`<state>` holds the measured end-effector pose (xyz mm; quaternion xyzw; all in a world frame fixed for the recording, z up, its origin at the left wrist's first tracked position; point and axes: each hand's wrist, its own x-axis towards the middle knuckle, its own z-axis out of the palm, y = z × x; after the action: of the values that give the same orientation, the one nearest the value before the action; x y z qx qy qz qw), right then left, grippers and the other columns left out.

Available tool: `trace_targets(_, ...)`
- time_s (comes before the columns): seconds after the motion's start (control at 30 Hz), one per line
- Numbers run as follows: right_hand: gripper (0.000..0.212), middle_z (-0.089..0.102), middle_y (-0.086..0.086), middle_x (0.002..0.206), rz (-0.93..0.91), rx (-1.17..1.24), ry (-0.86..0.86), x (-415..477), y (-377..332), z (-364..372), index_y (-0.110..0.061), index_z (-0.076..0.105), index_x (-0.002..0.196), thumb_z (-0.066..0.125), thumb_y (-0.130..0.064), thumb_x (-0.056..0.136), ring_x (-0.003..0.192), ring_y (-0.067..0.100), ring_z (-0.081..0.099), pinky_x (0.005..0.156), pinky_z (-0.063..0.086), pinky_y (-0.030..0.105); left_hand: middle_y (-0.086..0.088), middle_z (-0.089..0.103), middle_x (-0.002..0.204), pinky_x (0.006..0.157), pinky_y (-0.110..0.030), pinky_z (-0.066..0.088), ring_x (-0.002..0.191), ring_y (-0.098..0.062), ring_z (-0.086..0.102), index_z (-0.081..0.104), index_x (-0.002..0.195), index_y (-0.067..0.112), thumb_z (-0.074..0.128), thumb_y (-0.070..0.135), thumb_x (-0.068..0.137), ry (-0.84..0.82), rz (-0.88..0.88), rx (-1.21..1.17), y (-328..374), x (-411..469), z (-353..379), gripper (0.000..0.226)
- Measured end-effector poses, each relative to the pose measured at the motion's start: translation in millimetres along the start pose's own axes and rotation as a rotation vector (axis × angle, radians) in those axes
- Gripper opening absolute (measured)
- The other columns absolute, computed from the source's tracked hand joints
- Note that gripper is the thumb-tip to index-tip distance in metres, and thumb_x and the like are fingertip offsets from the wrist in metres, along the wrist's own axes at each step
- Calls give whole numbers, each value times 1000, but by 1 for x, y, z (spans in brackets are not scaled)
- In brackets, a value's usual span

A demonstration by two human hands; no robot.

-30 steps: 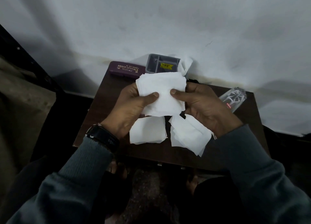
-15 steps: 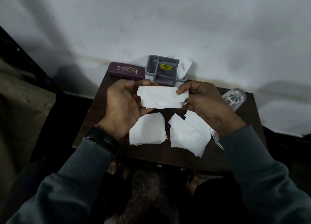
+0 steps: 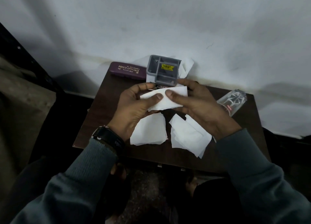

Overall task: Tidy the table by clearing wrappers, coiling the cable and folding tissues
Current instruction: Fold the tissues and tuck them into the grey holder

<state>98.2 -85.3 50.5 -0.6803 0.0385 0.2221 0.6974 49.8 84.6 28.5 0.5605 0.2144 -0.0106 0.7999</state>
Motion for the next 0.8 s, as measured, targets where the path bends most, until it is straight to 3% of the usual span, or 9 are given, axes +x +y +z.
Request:
trace_targets(0.07,51,70,8,121,-72,-141,36,0,4,4,-6,65,129,83,-4,81,112,25,71,87,64,41,-9,75,109,66,-30,62,96,-24,75,72,110,13,79,-3,82,-3,25,8,0,0,1,33)
trace_targets(0.13,41,73,4,113,-146,-261,107,2,2,3,-9,71,121,83,-3,82,106,21,72,80,65,33,-6,76,103,67,-30,63,93,-22,76,71,112,12,79,-6,80,0,34,11,1,2,-1,37)
trace_targets(0.23,37,73,1,109,-304,-412,151,14,-14,-4,-16,74,114,86,-6,80,95,14,70,69,62,24,-8,75,102,74,-31,63,98,-23,75,70,109,13,78,-10,81,38,34,-18,3,5,-6,37)
trace_targets(0.4,36,68,-11,103,-754,-852,278,57,-74,-12,-23,69,118,78,-24,83,81,5,57,75,44,16,-7,79,103,85,-32,63,102,-21,76,60,116,12,72,-9,87,135,35,-203,10,7,-16,38)
trace_targets(0.47,37,63,-8,100,-809,-1017,246,73,-95,-8,-23,65,124,72,-24,88,82,9,54,71,39,10,-6,78,105,88,-33,62,99,-20,76,58,120,12,71,-9,88,150,28,-246,13,8,-17,40)
trace_targets(0.6,41,67,14,110,-738,-1352,129,103,-107,2,-28,57,131,63,-14,93,88,30,65,77,55,35,-10,76,111,94,-37,60,98,-21,73,56,126,8,68,-10,90,148,17,-292,15,9,-18,42)
trace_targets(0.67,47,67,16,115,-716,-1461,85,113,-104,3,-27,55,132,62,-6,91,96,32,65,80,55,40,-11,76,113,95,-39,59,96,-21,73,56,122,10,67,-9,90,144,19,-299,15,10,-19,39)
trace_targets(0.8,49,62,16,114,-608,-1443,49,123,-91,3,-30,54,130,64,-5,89,80,29,63,74,59,45,-10,77,113,94,-40,60,93,-21,73,58,116,15,69,-5,91,149,6,-306,16,12,-23,34)
